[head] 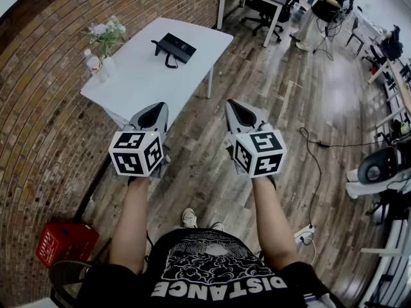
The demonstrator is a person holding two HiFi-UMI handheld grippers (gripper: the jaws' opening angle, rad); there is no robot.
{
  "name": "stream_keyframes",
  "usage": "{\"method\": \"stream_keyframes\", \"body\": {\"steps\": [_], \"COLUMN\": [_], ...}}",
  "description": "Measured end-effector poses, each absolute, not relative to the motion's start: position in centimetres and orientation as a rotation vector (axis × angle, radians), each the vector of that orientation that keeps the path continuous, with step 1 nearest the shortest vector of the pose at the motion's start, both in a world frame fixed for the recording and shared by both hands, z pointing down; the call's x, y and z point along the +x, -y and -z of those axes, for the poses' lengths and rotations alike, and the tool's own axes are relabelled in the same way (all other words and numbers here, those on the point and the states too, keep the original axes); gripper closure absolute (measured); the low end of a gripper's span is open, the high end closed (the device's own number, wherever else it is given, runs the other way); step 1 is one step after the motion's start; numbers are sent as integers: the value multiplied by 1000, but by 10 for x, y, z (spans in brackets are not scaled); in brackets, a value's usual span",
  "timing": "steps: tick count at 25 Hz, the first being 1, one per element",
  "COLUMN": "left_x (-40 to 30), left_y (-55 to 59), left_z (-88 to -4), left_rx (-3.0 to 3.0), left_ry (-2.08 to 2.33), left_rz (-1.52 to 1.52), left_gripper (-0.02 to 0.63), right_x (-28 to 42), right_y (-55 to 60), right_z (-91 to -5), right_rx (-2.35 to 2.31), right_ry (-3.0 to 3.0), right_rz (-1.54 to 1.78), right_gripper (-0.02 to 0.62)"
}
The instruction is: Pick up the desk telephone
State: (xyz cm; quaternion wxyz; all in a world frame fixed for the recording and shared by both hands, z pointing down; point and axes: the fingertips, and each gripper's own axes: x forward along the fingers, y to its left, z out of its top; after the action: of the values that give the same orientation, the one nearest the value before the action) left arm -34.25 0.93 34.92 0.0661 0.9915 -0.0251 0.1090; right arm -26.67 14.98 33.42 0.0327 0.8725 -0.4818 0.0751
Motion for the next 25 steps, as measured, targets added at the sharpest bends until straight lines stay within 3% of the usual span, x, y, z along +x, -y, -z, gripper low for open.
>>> {"method": "stream_keyframes", "body": {"steps": [17,25], "left_x": [-306,-273], "left_y": [47,57], "left_z": [-359,-363], "left_rx": [2959,2936], "left_ry": [-41,-83], "left_rz": [-301,-295], "left_gripper": [594,541], "right_x": [-243,-213], "right_y": [-93,-86], "right_z": [-346,-352], "right_rx": [2703,2718], "right_ry": [1398,1372], "right_rz": [-260,-278], "right_gripper": [589,561]}}
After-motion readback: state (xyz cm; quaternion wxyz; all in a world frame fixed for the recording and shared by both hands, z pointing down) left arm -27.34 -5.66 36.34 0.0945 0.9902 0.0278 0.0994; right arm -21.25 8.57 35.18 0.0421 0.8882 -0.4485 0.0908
